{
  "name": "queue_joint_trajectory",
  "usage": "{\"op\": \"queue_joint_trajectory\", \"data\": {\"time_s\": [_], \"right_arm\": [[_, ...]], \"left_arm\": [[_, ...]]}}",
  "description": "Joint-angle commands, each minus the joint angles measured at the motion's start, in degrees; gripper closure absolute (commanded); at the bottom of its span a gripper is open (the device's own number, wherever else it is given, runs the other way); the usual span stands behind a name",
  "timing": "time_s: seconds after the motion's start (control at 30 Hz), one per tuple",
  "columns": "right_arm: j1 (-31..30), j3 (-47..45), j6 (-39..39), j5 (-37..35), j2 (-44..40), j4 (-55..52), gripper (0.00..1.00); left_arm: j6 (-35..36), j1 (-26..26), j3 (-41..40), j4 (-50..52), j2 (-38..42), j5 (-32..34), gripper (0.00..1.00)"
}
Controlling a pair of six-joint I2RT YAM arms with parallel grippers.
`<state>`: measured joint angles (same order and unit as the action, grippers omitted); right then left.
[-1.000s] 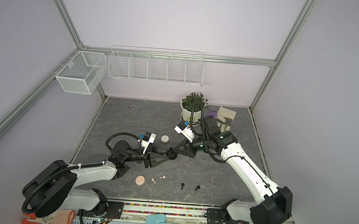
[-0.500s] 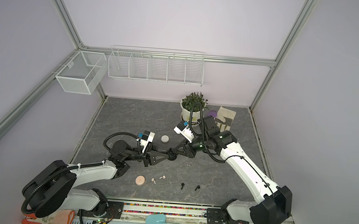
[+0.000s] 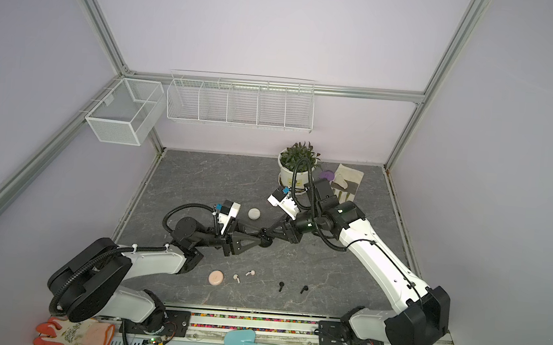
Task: Insert wireless bluetooth earbuds into charging case
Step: Open the charging case.
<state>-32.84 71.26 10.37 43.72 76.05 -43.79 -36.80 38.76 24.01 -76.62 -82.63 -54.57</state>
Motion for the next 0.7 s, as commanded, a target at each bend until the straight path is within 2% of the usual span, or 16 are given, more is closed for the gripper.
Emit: {"op": "queue_joint_trajectory", "data": {"time_s": [0.0,0.33,0.4,0.43,0.47,0.53,0.63,0.67], "right_arm": [[-0.4,1.1,1.8,1.3,0.3,-0.5,0.92],[-0.4,1.3,1.8,1.1,0.6,-0.6,0.91],[-0.3,1.5,1.8,1.0,0.5,-0.8,0.87],[-0.1,1.5,1.7,1.1,0.3,-0.9,0.83],[0.0,1.5,1.4,1.2,0.1,-0.9,0.75],[0.1,1.8,0.7,0.5,-0.8,-1.0,0.51],[0.1,2.8,-1.4,-4.0,-3.0,-1.4,0.34],[0.1,3.1,-2.1,-6.4,-3.9,-1.5,0.30]], "left_arm": [[-1.9,0.3,0.8,-4.3,-1.0,-1.2,0.57],[-1.3,0.3,0.8,-4.4,-1.0,-2.0,0.79],[-0.8,0.3,0.7,-4.4,-1.0,-1.8,0.82],[-0.7,0.3,0.9,-4.4,-1.1,-1.7,0.84],[-0.6,0.3,0.9,-4.4,-1.3,-1.7,0.86],[-0.6,0.3,1.4,-4.4,-1.4,-1.7,0.91],[0.4,0.3,1.3,-4.4,-1.1,-0.8,1.00],[0.8,0.3,1.2,-4.4,-1.0,-0.4,1.00]]}}
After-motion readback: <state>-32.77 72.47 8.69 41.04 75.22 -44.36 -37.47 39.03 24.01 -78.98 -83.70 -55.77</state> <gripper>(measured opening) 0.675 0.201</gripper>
